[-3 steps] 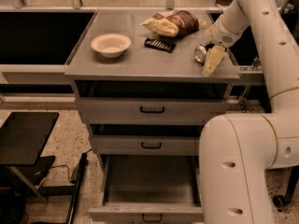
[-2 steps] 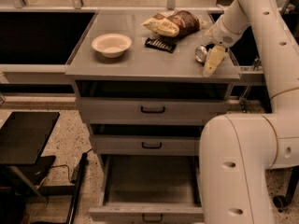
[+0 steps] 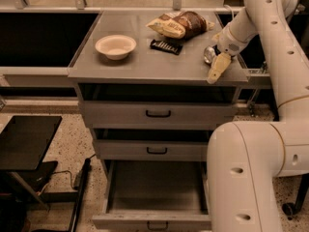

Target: Place pepsi can into bottom drawer

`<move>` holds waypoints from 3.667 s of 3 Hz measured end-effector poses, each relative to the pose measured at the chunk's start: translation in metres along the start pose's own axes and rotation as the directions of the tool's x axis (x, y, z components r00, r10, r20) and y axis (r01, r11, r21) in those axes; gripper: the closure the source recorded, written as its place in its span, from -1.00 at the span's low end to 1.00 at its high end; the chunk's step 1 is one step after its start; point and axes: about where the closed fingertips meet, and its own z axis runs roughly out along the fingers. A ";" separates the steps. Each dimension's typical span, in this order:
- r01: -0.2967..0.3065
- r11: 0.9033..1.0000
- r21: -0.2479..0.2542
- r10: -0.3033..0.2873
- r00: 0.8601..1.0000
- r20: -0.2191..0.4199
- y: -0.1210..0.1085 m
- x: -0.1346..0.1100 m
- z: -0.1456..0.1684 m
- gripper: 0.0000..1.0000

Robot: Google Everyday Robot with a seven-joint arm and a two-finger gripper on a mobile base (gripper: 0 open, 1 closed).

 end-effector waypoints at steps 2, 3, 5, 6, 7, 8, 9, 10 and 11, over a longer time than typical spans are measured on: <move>-0.003 1.000 0.001 0.003 1.000 0.002 0.000 -0.001 -0.001 -0.19; -0.003 1.000 0.001 0.003 1.000 0.002 0.000 -0.002 -0.001 0.27; -0.003 1.000 0.002 0.003 1.000 0.002 0.002 -0.009 -0.016 1.00; -0.003 1.000 0.002 0.003 1.000 0.002 0.003 -0.011 -0.018 1.00; 0.063 0.993 0.102 -0.062 0.998 -0.018 -0.001 -0.061 -0.098 1.00; 0.056 0.982 0.178 -0.055 0.998 -0.012 0.007 -0.103 -0.141 1.00; -0.100 0.984 0.144 0.101 0.995 0.002 0.022 -0.066 -0.104 1.00; -0.164 0.974 0.156 0.155 0.986 0.067 0.017 -0.067 -0.074 1.00; -0.165 0.972 0.166 0.153 0.985 0.079 0.012 -0.071 -0.070 1.00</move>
Offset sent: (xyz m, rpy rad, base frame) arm 0.0013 0.0006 0.0010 0.0030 -0.0005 -0.0026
